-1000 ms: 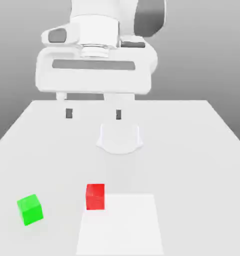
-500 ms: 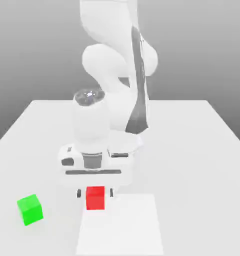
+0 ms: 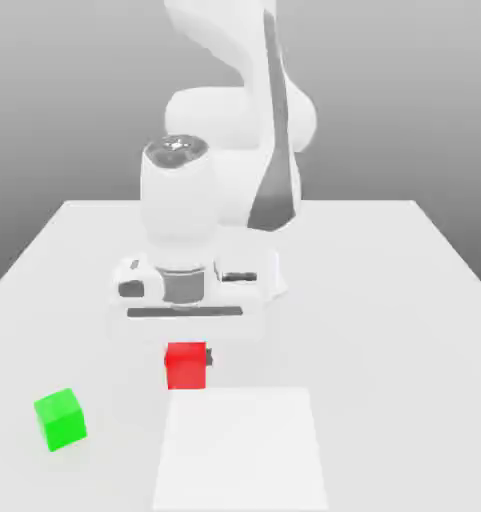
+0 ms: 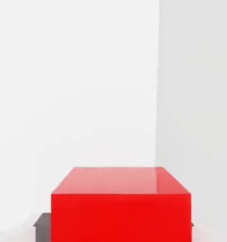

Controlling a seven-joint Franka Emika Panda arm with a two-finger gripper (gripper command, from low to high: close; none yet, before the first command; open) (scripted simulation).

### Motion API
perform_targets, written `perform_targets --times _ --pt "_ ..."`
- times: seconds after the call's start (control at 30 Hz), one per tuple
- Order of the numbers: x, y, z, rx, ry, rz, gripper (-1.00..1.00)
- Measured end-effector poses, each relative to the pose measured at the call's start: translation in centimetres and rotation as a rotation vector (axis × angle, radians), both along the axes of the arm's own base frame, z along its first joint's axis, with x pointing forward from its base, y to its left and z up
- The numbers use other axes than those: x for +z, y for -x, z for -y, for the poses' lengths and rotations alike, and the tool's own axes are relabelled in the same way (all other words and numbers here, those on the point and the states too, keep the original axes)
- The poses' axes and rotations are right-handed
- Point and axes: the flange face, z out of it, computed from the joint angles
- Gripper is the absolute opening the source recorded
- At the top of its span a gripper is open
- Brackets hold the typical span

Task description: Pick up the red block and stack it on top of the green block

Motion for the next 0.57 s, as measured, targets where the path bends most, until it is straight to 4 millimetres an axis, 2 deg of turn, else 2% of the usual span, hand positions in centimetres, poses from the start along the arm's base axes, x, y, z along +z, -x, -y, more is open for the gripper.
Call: perform_targets --times 0.13,0.27,0.33,0.43,0.47,0.57 --pt "1.4 -1.4 6.5 -0.323 0.0 0.0 -1.0" --pt "2.7 -1.8 13.1 -0.635 0.0 0.0 -1.0" --pt "1.3 -2.2 13.9 -0.675 -0.001 0.001 -1.0" --pt "-2.1 -2.3 14.0 -0.684 0.0 0.0 -1.0" --pt "-3.0 -2.3 14.0 -0.685 0.0 0.0 1.0" --pt "-3.0 -2.3 14.0 -0.685 0.0 0.0 1.0"
